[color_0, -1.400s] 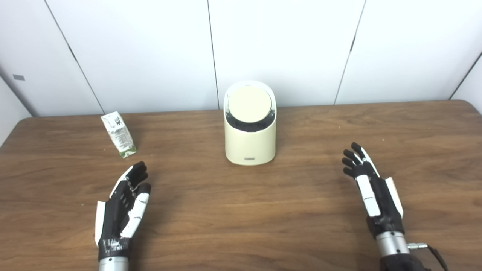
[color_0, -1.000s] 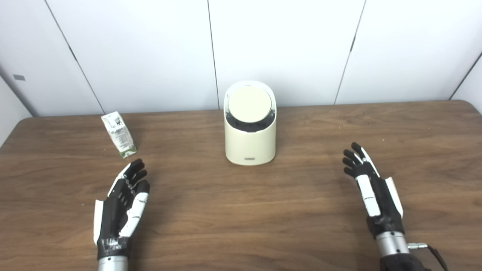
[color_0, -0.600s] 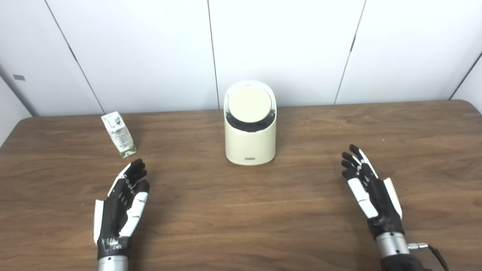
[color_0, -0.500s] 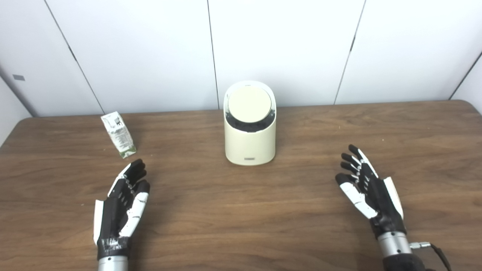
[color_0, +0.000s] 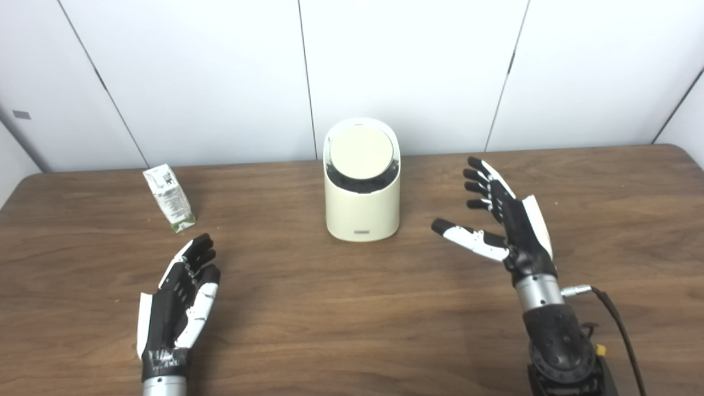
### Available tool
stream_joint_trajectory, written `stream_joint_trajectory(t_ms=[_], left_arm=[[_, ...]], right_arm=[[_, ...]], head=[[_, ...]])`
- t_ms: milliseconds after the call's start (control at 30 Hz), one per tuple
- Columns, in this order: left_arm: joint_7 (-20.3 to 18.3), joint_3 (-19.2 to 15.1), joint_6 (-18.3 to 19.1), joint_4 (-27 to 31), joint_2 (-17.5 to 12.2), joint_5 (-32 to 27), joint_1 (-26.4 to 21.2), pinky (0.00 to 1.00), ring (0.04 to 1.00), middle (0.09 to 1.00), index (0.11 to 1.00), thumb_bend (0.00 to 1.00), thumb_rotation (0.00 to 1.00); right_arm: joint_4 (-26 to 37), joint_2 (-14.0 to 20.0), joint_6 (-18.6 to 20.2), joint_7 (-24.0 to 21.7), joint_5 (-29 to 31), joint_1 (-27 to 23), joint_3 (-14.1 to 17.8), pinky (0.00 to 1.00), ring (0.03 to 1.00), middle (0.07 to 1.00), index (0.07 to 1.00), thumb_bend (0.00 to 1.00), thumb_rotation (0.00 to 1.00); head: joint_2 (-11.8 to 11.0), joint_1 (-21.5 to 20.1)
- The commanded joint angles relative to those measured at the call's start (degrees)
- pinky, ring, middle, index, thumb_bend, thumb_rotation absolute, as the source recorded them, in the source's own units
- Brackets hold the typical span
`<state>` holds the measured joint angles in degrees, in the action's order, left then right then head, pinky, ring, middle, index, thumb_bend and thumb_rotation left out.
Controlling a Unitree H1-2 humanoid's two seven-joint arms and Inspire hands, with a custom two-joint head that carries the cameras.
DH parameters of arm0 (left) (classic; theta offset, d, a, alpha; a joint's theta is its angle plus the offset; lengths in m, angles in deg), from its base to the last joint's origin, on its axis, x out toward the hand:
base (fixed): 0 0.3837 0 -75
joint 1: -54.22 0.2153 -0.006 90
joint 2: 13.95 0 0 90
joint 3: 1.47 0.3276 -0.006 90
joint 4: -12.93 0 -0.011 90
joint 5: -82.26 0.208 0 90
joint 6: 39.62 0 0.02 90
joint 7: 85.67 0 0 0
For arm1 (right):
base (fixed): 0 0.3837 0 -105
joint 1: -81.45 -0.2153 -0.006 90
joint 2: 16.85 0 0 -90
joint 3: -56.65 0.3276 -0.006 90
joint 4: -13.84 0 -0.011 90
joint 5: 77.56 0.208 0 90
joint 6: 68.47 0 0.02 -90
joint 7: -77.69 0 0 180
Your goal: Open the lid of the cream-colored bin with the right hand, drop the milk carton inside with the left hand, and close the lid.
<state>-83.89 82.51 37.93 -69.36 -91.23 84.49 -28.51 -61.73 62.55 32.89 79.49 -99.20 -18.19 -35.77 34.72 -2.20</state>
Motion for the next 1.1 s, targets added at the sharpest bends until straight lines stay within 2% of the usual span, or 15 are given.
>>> stream_joint_trajectory(t_ms=[0, 200, 300, 433, 700, 767, 867, 1067], left_arm=[[0.2, 0.4, -0.2, -0.8, 0.2, 0.2, 2.3, 0.82, 0.844, 0.862, 0.878, 0.55, 0.60], [0.5, 0.7, 0.0, -0.2, 0.3, 1.5, 2.6, 0.80, 0.836, 0.858, 0.876, 0.55, 0.62], [0.3, 0.7, -0.2, -0.4, 0.4, 0.8, 2.6, 0.80, 0.838, 0.860, 0.877, 0.56, 0.61], [0.1, 0.8, 0.0, -0.3, 0.6, 0.6, 2.6, 0.82, 0.845, 0.860, 0.879, 0.55, 0.60], [0.5, 0.7, -0.6, -1.0, 0.8, 0.9, 2.4, 0.81, 0.838, 0.853, 0.875, 0.57, 0.61], [0.5, 0.8, -0.8, -1.1, 0.9, 0.8, 2.4, 0.82, 0.837, 0.852, 0.874, 0.57, 0.61], [0.5, 0.8, -0.5, -0.8, 1.1, 0.7, 2.5, 0.82, 0.837, 0.852, 0.874, 0.56, 0.60], [0.3, 0.8, 0.1, -0.4, 1.2, 0.2, 2.5, 0.81, 0.838, 0.854, 0.875, 0.56, 0.60]], right_arm=[[1.9, -0.8, 2.0, 0.1, -1.4, -4.5, -0.3, 0.72, 0.842, 0.860, 0.877, 0.85, 0.47], [-1.4, -3.0, 6.3, 0.3, -0.4, -12.3, -0.2, 0.78, 0.861, 0.868, 0.896, 0.87, 0.47], [-2.8, -3.7, 7.4, 0.3, 0.1, -15.3, -0.6, 0.83, 0.874, 0.880, 0.902, 0.84, 0.48], [-4.5, -4.4, 8.4, 0.1, 0.6, -18.6, -1.2, 0.82, 0.874, 0.882, 0.897, 0.84, 0.46], [-10.2, -4.4, 7.4, 1.6, -1.6, -23.9, -3.4, 0.74, 0.860, 0.884, 0.891, 0.81, 0.36], [-12.6, -3.7, 6.1, 1.7, -2.3, -25.3, -4.3, 0.73, 0.857, 0.885, 0.893, 0.80, 0.34], [-15.9, -2.7, 4.5, 1.7, -2.4, -26.7, -5.2, 0.81, 0.879, 0.885, 0.896, 0.82, 0.29], [-18.3, -1.6, 4.9, 1.7, -3.7, -27.4, -6.8, 0.80, 0.876, 0.873, 0.897, 0.88, 0.28]], head=[[0.0, -0.1], [0.4, -0.2], [0.5, -0.2], [0.5, 0.0], [0.4, 0.1], [0.4, 0.2], [0.7, 0.2], [0.8, 0.1]])
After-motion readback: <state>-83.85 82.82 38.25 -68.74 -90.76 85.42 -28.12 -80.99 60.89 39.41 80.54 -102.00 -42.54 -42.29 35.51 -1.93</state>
